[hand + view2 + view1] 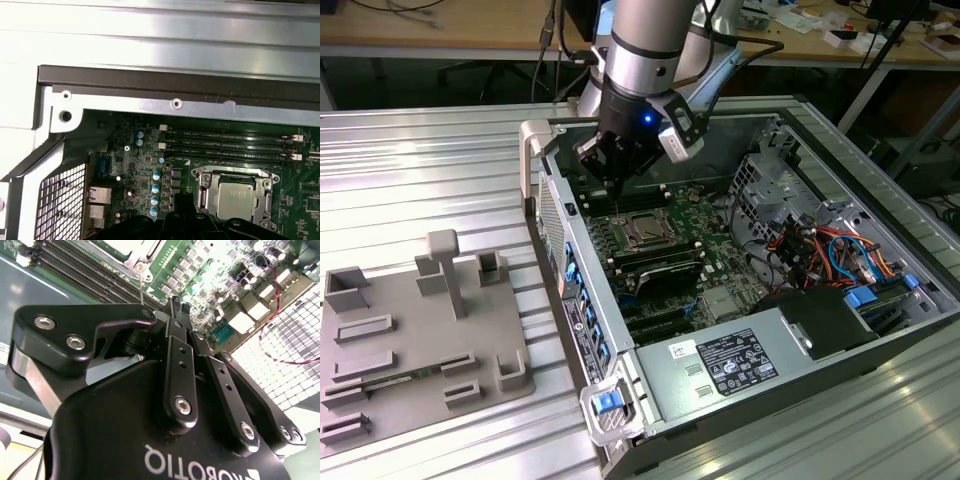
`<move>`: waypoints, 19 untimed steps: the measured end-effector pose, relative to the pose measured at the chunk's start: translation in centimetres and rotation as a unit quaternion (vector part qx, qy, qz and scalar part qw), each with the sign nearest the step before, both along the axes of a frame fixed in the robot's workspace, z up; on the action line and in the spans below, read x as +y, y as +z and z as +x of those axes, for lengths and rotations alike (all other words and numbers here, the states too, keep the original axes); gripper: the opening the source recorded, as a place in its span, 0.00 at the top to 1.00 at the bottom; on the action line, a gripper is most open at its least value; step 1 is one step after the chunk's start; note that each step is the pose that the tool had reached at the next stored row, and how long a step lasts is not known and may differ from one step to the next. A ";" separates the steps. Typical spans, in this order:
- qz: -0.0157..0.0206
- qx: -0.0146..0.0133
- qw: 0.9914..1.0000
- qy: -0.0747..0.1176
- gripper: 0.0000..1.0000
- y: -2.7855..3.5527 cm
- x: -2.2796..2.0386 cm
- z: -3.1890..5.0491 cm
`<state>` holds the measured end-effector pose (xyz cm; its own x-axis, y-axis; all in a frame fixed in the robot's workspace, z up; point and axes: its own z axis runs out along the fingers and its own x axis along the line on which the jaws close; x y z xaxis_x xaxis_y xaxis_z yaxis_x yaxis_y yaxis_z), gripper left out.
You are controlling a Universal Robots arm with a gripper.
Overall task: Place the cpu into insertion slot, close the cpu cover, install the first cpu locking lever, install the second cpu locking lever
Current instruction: 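Install the first cpu locking lever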
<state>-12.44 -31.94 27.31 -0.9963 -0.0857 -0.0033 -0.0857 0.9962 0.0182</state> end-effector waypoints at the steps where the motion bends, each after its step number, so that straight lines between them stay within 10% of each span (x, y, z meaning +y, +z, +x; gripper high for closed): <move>1: 0.000 0.000 1.000 0.003 0.89 -0.01 0.20 0.01; 7: 0.000 0.000 1.000 0.011 0.89 -0.08 0.78 0.40; 19: 0.000 0.000 1.000 0.023 0.89 -0.43 1.16 3.69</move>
<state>-8.75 -30.78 26.88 -0.9912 -0.1320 -0.0033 -0.1321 0.9911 0.0182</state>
